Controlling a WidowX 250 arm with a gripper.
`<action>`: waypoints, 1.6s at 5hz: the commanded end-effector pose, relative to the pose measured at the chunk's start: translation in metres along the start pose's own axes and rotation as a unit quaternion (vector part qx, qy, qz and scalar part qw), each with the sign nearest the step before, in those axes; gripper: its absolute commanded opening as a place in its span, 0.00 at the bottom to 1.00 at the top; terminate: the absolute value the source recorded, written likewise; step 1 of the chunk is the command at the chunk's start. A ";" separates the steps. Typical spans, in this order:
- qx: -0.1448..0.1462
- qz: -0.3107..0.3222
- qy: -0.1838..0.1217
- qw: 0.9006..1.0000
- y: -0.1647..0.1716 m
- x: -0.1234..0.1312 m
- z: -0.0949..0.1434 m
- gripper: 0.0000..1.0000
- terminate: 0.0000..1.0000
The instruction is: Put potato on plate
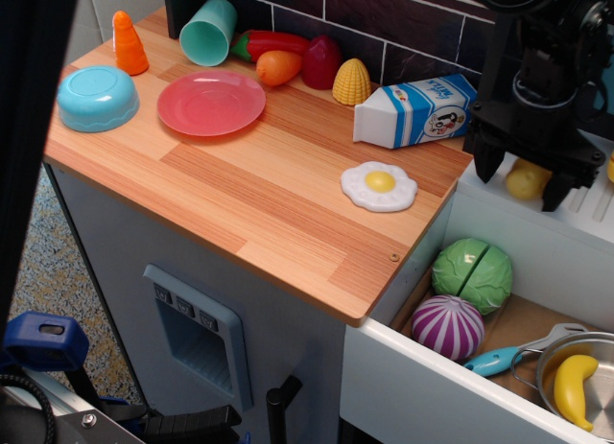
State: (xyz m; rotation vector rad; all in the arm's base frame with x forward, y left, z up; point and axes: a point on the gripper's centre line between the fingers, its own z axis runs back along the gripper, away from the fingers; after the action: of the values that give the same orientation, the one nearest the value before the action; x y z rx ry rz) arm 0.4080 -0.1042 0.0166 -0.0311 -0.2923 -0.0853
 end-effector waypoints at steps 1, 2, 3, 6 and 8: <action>-0.006 0.012 -0.036 0.999 0.000 0.019 0.017 0.00 0.00; 0.009 0.014 -0.031 0.999 -0.004 0.016 0.035 0.00 0.00; 0.039 0.035 0.004 0.999 0.005 -0.009 0.082 0.00 0.00; 0.111 0.064 0.083 0.988 0.136 -0.062 0.140 0.00 0.00; 0.108 0.054 0.063 0.991 0.234 -0.059 0.103 0.00 0.00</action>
State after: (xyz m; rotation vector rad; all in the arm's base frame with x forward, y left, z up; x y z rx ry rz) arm 0.3360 0.1485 0.0655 0.1412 -0.1186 0.0373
